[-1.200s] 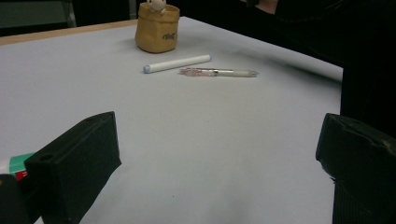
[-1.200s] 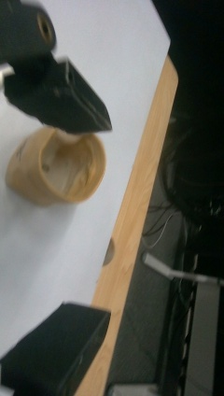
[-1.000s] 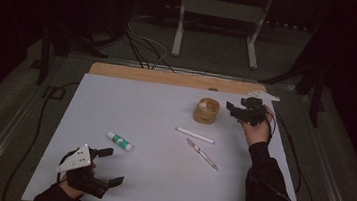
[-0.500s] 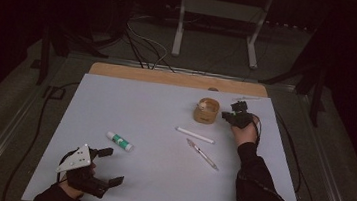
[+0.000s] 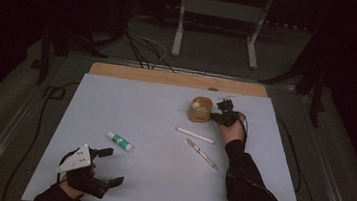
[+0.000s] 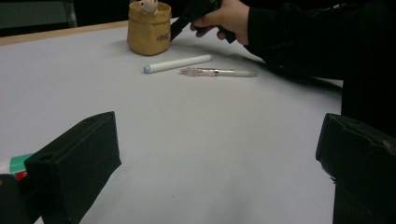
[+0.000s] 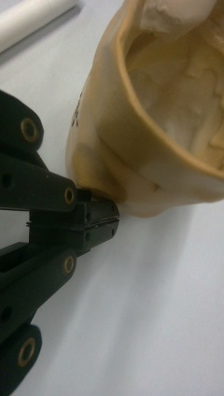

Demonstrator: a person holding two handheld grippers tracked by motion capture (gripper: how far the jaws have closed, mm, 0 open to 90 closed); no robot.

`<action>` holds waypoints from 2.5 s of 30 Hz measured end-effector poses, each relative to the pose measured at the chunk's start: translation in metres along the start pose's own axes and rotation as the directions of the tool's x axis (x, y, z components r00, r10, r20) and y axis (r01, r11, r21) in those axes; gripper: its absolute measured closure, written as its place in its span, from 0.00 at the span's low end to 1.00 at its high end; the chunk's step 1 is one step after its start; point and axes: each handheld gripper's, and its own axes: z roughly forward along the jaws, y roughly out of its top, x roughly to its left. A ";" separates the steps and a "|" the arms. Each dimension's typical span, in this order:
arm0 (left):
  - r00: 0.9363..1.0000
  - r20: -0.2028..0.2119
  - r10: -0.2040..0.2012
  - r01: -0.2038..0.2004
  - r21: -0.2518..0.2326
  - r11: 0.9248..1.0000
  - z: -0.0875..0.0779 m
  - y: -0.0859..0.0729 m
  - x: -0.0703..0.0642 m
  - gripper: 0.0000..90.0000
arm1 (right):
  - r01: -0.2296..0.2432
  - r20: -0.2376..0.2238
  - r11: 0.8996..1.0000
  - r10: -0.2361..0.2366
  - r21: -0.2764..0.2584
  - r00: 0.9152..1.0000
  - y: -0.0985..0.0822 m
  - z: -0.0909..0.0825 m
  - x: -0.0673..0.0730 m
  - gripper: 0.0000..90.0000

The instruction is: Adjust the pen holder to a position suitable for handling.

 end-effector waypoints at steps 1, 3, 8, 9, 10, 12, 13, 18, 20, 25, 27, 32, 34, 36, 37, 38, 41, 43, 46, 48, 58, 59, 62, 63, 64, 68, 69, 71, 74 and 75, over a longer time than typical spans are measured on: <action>1.000 -0.001 0.000 0.000 0.003 1.000 0.000 0.000 0.000 0.00 | 0.008 0.000 1.000 -0.008 0.004 1.000 0.000 0.002 0.002 1.00; 1.000 -0.001 -0.001 0.001 0.005 1.000 0.000 0.000 0.000 0.00 | 0.018 -0.006 1.000 -0.018 0.012 1.000 0.001 0.006 0.006 1.00; 1.000 0.001 0.000 0.000 0.010 1.000 0.001 -0.001 0.000 0.00 | 0.050 -0.032 0.999 -0.049 0.021 0.998 0.007 0.012 0.020 1.00; 1.000 0.000 -0.001 0.001 0.010 1.000 0.001 -0.001 0.000 0.00 | 0.060 -0.036 0.998 -0.059 0.022 0.998 0.008 0.013 0.024 1.00; 1.000 0.001 -0.001 0.001 0.008 1.000 0.001 0.000 0.000 0.00 | 0.067 -0.037 0.997 -0.066 0.025 0.997 0.009 0.014 0.028 1.00; 1.000 0.001 0.001 -0.001 0.009 1.000 0.001 0.000 0.000 0.00 | 0.082 -0.045 0.996 -0.081 0.027 0.996 0.011 0.017 0.035 1.00; 1.000 0.001 0.003 -0.003 0.014 1.000 0.001 -0.001 0.000 0.00 | 0.090 -0.052 0.995 -0.088 0.031 0.995 0.012 0.018 0.038 1.00; 1.000 0.000 0.001 -0.001 0.010 1.000 0.001 -0.001 0.000 0.00 | 0.130 -0.068 0.991 -0.127 0.041 0.990 0.018 0.024 0.054 1.00; 1.000 0.001 -0.001 0.001 0.011 1.000 0.001 -0.001 0.001 0.00 | 0.140 -0.080 0.989 -0.136 0.046 0.987 0.020 0.026 0.060 1.00; 1.000 0.003 -0.002 0.002 0.014 1.000 0.001 -0.001 0.000 0.00 | 0.185 -0.098 0.982 -0.180 0.047 0.979 0.026 0.030 0.078 1.00; 1.000 0.003 -0.002 0.002 0.011 1.000 0.001 -0.001 0.000 0.00 | 0.188 -0.104 0.981 -0.183 0.043 0.978 0.030 0.031 0.084 1.00; 1.000 0.003 -0.002 0.002 0.012 1.000 0.000 -0.001 0.000 0.00 | 0.205 -0.113 0.978 -0.198 0.049 0.974 0.039 0.037 0.098 1.00; 1.000 0.004 0.000 0.000 0.010 1.000 0.000 -0.001 0.000 0.00 | 0.215 -0.115 0.975 -0.207 0.055 0.971 0.040 0.041 0.102 1.00; 1.000 0.004 -0.001 0.001 0.014 1.000 0.000 -0.001 0.000 0.00 | 0.222 -0.115 0.973 -0.214 0.061 0.970 0.041 0.044 0.107 1.00; 1.000 0.003 0.000 0.000 0.013 1.000 0.000 -0.001 0.000 0.00 | 0.220 -0.115 0.974 -0.212 0.063 0.971 0.042 0.046 0.109 1.00; 1.000 0.005 0.000 0.000 0.010 1.000 0.000 -0.001 0.000 0.00 | 0.218 -0.117 0.974 -0.210 0.062 0.971 0.043 0.047 0.110 1.00; 1.000 0.012 0.000 0.000 0.010 1.000 0.000 -0.001 0.000 0.00 | 0.220 -0.127 0.974 -0.211 0.059 0.969 0.046 0.051 0.113 1.00; 1.000 0.012 0.000 0.000 0.012 1.000 0.001 -0.001 0.000 0.00 | 0.217 -0.130 0.974 -0.208 0.057 0.969 0.048 0.053 0.114 1.00; 1.000 0.011 0.001 -0.002 0.008 1.000 0.001 -0.001 -0.001 0.00 | 0.216 -0.141 0.975 -0.206 0.057 0.968 0.051 0.056 0.118 1.00; 1.000 0.009 0.003 -0.003 0.012 1.000 0.001 -0.001 0.000 0.00 | 0.218 -0.146 0.974 -0.208 0.058 0.967 0.051 0.057 0.119 1.00; 1.000 0.005 0.003 -0.003 0.011 1.000 0.001 -0.001 0.000 0.00 | 0.235 -0.146 0.972 -0.229 0.025 0.962 0.049 0.034 0.115 1.00; 1.000 0.004 0.004 -0.004 0.013 1.000 0.001 -0.001 0.000 0.00 | 0.237 -0.144 0.971 -0.232 0.023 0.962 0.049 0.031 0.114 1.00; 1.000 0.002 0.003 -0.003 0.009 1.000 0.001 -0.001 0.000 0.00 | 0.222 -0.142 0.975 -0.219 0.000 0.965 0.047 0.020 0.110 0.98; 1.000 0.002 0.005 -0.005 0.009 1.000 0.001 -0.001 0.000 0.00 | 0.212 -0.157 0.977 -0.211 -0.014 0.965 0.046 0.016 0.107 0.92; 1.000 0.001 0.005 -0.005 0.010 1.000 0.001 -0.001 0.000 0.00 | 0.215 -0.166 0.976 -0.217 -0.027 0.962 0.046 0.012 0.106 0.91; 1.000 -0.001 0.003 -0.003 0.010 1.000 0.001 -0.001 0.000 0.00 | 0.231 -0.167 0.972 -0.235 -0.040 0.958 0.043 -0.001 0.102 0.85; 1.000 -0.001 0.004 -0.004 0.014 1.000 0.001 -0.001 0.000 0.00 | 0.236 -0.170 0.971 -0.240 -0.044 0.956 0.043 -0.003 0.101 0.81; 1.000 -0.001 0.003 -0.003 0.016 1.000 0.001 -0.001 0.000 0.00 | 0.234 -0.190 0.971 -0.239 -0.051 0.952 0.043 -0.009 0.100 0.75; 1.000 -0.003 0.003 -0.003 0.011 1.000 0.001 -0.001 0.000 0.00 | 0.229 -0.204 0.971 -0.238 -0.066 0.950 0.042 -0.019 0.099 0.62; 1.000 -0.003 0.002 -0.002 0.011 1.000 0.001 -0.001 0.000 0.00 | 0.225 -0.204 0.972 -0.235 -0.068 0.950 0.041 -0.022 0.099 0.56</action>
